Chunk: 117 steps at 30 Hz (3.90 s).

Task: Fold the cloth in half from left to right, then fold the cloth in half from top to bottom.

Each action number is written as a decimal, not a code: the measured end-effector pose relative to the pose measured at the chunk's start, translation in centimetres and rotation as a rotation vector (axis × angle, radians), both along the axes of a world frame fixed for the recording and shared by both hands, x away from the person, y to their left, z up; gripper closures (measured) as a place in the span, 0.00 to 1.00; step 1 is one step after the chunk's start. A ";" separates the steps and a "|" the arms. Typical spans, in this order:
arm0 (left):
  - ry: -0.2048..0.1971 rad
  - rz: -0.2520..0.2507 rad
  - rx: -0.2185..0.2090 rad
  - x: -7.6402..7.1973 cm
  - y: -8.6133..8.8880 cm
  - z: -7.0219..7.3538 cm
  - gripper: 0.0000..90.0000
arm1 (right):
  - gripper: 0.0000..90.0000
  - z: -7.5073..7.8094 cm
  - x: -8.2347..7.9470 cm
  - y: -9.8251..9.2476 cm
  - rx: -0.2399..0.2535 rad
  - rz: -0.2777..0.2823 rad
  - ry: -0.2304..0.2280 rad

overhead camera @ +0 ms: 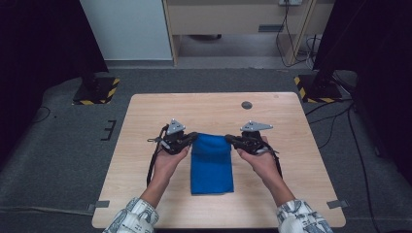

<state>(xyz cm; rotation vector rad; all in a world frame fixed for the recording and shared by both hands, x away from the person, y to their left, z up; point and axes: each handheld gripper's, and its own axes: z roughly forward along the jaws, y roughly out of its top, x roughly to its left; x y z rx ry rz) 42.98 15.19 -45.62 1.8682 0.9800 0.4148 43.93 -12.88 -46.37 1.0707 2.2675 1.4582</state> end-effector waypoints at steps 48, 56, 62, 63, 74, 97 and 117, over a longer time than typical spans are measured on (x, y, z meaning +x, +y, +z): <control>0.015 -0.067 -0.025 -4.6 1.1 -2.0 0.96 | 0.95 -2.2 -4.6 -0.3 -0.015 0.084 -0.001; 0.015 -0.086 -0.033 -5.5 1.0 -2.1 0.96 | 0.95 -2.3 -4.7 -0.7 -0.028 0.079 -0.002; 0.034 -0.101 -0.030 -6.4 1.0 -2.7 0.95 | 0.94 -2.2 -5.3 -0.8 -0.032 0.089 -0.004; 0.038 -0.107 -0.024 -6.7 1.0 -2.9 0.95 | 0.94 -2.4 -5.5 -0.9 -0.037 0.093 -0.002; 0.113 -0.161 -0.008 -8.5 0.6 -4.7 0.90 | 0.91 -3.8 -7.7 -1.2 -0.080 0.139 0.018; 0.069 -0.126 -0.072 -10.5 2.4 -3.5 0.32 | 0.51 -2.7 -10.2 -2.5 -0.068 0.138 0.028; 0.094 0.022 0.015 -7.1 7.9 -3.0 0.11 | 0.12 -1.5 -6.0 -6.9 -0.089 -0.133 -0.017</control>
